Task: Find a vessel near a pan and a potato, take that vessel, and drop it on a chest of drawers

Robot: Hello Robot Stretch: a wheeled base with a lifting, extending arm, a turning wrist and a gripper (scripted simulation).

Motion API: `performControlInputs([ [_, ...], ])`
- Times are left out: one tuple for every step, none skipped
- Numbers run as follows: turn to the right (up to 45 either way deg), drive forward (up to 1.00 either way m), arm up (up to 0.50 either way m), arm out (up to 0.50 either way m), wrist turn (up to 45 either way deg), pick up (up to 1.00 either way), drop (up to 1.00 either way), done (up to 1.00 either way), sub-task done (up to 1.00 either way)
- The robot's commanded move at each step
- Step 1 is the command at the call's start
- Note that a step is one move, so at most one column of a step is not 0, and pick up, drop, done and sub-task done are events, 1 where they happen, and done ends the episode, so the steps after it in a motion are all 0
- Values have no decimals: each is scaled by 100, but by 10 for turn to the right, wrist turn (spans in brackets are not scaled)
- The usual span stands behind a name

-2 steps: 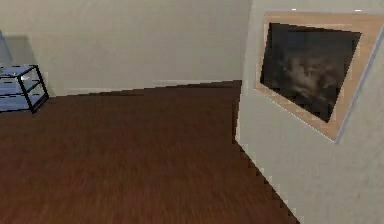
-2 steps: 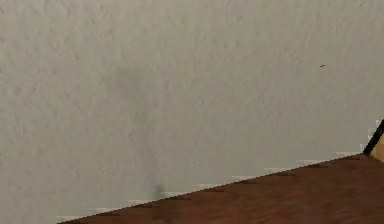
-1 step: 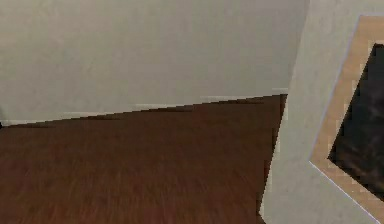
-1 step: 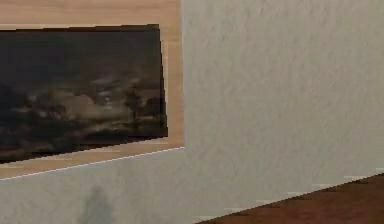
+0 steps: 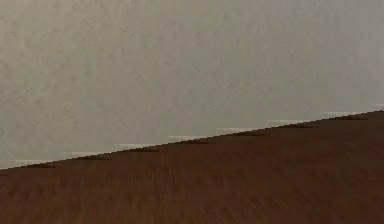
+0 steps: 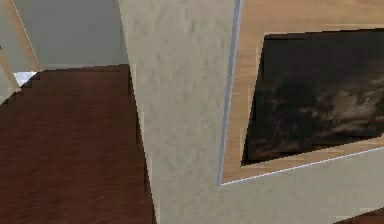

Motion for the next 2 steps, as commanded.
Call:
performControlInputs([
  [-180,0,0,0,0,0,0,0,0],
  [0,15,0,0,0,0,0,0,0],
])
